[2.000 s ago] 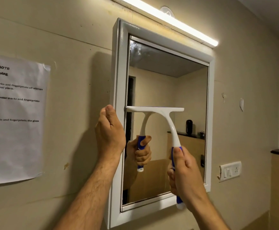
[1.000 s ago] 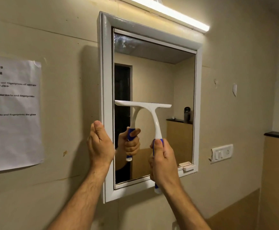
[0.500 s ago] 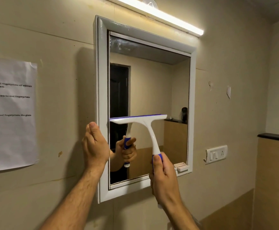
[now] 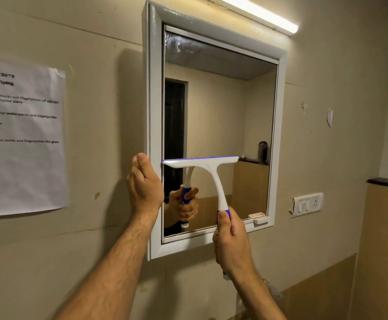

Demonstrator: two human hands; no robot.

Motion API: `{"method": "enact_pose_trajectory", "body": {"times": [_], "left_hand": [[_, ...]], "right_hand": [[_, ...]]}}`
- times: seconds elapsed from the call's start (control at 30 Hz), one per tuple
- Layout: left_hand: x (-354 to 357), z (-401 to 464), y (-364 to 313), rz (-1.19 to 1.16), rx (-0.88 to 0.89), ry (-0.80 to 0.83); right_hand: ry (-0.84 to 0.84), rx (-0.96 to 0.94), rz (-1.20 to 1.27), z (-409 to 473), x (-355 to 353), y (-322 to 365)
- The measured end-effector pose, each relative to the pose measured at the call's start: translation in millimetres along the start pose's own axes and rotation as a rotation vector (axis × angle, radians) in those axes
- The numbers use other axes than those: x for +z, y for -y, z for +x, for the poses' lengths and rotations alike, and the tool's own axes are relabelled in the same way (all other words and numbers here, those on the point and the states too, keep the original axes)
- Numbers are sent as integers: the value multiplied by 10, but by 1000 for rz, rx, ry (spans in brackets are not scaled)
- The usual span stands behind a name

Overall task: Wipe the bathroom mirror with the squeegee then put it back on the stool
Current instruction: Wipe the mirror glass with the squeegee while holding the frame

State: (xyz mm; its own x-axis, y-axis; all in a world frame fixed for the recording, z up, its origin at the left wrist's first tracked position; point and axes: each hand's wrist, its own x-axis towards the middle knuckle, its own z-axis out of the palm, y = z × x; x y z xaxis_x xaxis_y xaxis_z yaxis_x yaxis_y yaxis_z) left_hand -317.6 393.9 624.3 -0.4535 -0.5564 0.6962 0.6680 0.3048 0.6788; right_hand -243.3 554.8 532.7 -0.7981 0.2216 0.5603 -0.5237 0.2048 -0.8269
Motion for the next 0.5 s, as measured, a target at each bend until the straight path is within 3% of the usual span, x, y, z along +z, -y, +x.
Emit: {"method": "enact_pose_trajectory", "body": {"times": [0.33,0.5], "left_hand": [[-60,3,4,-36,-86,154],[-216,-103,-6,31,-225,286]], "right_hand": [[-8,79,-141,-469,-83,-384],[49,128,-205,-716,-213,-458]]}}
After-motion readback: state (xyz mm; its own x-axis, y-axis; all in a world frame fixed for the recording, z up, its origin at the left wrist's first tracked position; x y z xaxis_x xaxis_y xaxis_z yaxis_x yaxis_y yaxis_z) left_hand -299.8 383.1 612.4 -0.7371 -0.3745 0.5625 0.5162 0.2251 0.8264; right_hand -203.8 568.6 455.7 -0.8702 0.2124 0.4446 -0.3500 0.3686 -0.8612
